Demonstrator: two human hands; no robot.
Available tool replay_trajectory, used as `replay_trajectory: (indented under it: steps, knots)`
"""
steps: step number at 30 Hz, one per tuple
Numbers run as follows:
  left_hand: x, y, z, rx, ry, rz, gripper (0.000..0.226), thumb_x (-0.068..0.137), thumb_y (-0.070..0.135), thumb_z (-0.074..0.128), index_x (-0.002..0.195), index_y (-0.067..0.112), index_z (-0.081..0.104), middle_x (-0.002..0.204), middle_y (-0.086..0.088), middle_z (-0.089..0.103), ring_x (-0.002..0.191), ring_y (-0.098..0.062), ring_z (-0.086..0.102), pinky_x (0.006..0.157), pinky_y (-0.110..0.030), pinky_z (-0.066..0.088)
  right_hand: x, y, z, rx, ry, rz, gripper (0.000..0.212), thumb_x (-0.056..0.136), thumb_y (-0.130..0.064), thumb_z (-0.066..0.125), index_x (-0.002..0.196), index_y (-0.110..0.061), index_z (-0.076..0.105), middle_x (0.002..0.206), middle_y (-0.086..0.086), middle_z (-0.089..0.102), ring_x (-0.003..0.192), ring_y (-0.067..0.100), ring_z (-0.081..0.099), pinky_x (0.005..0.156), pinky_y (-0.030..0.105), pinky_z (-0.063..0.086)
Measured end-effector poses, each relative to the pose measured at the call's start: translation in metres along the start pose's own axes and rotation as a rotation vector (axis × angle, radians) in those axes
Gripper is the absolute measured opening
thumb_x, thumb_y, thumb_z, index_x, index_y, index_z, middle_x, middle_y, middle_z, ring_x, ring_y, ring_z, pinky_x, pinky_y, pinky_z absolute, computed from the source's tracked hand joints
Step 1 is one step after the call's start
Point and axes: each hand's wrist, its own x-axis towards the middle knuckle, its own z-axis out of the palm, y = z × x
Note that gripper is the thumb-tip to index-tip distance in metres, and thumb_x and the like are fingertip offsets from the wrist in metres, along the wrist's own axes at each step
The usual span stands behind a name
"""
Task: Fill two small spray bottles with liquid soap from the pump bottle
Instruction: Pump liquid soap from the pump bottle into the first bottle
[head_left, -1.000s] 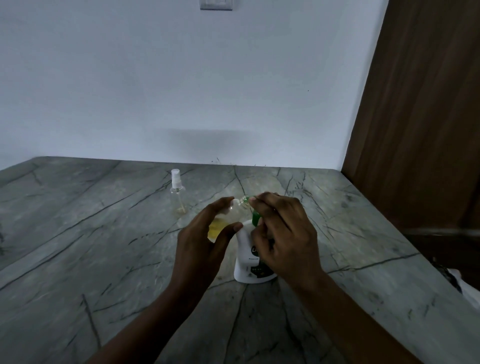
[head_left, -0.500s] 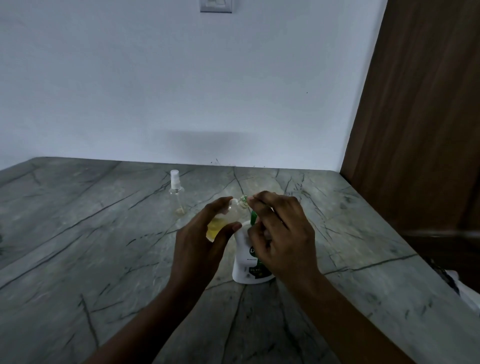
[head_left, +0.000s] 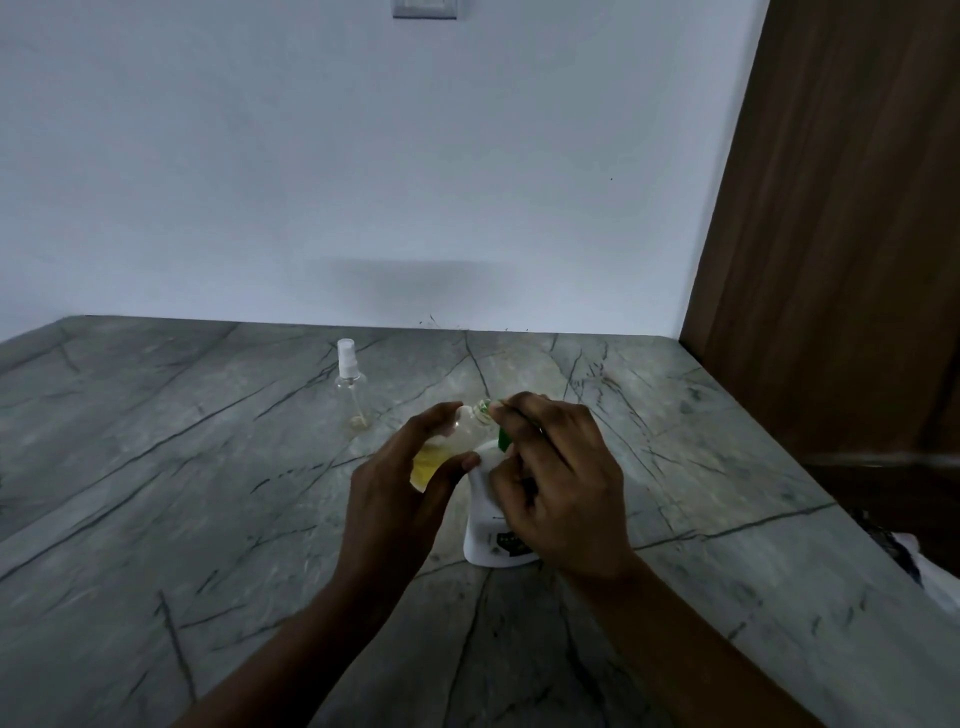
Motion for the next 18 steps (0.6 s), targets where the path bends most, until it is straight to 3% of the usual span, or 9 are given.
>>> replay_trajectory:
  steps: [5,11,15,18]
  knots:
    - [0.0021,0.0009,0.0031,-0.030,0.012,0.011,0.044,0.075,0.040,0.060,0.117,0.031,0.051,0.105,0.027,0.054,0.095,0.020,0.051,0.077,0.000,0.039,0.0046,0.0006,-0.0029,-0.042,-0.020,-0.009,0.028,0.084,-0.009,0.051,0.101,0.004,0.070,0.101,0.015,0.067,0.098,0.020,0.052,0.081,0.022,0.044]
    - [0.0034,0.0014,0.0027,-0.035,0.029,0.018,0.043,0.075,0.033,0.064,0.117,0.030,0.052,0.105,0.018,0.059,0.094,0.018,0.052,0.077,-0.001,0.040,0.0064,0.0011,-0.0047,-0.043,-0.042,-0.006,0.031,0.086,-0.012,0.049,0.104,0.003,0.069,0.103,0.016,0.067,0.100,0.021,0.052,0.082,0.022,0.043]
    - [0.0042,0.0056,0.0011,-0.027,0.039,0.032,0.044,0.075,0.033,0.063,0.117,0.028,0.052,0.106,0.014,0.059,0.097,0.008,0.054,0.077,0.001,0.038,0.0074,-0.0002,-0.0062,-0.039,-0.045,-0.002,0.031,0.086,-0.012,0.048,0.105,0.003,0.069,0.103,0.016,0.067,0.100,0.022,0.052,0.081,0.023,0.044]
    - [0.0047,0.0080,0.0002,-0.031,0.044,0.033,0.044,0.075,0.034,0.063,0.117,0.029,0.052,0.107,0.016,0.058,0.095,0.018,0.052,0.076,0.001,0.037,0.0092,-0.0005,-0.0078,-0.037,-0.050,0.014,0.031,0.085,-0.011,0.049,0.105,0.002,0.069,0.103,0.015,0.067,0.099,0.021,0.051,0.080,0.022,0.044]
